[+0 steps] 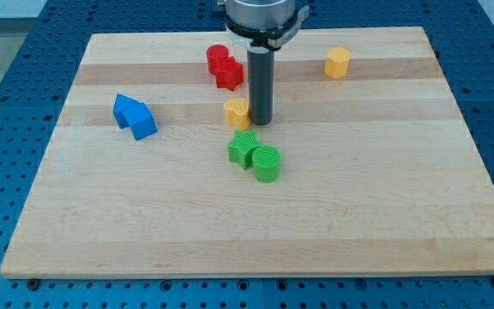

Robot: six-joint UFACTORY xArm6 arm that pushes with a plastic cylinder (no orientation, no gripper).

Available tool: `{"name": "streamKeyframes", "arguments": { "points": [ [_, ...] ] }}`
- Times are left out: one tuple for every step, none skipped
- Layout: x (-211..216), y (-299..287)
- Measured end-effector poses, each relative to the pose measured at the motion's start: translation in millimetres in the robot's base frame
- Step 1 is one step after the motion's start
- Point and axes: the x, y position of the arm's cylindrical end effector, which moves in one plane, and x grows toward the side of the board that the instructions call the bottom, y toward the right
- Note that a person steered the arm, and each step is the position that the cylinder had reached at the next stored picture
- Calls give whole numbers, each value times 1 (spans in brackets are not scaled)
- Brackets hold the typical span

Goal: Place the heart towards the top of the blue cube

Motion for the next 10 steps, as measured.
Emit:
{"name": "streamKeyframes", "arguments": {
  "points": [
    [2, 0],
    [2, -15],
    [2, -45],
    [-16, -60],
    [-37, -76],
    [-39, -98],
    [-33, -101],
    [-28, -107],
    [-26, -121],
    [-26, -147]
  ]
}}
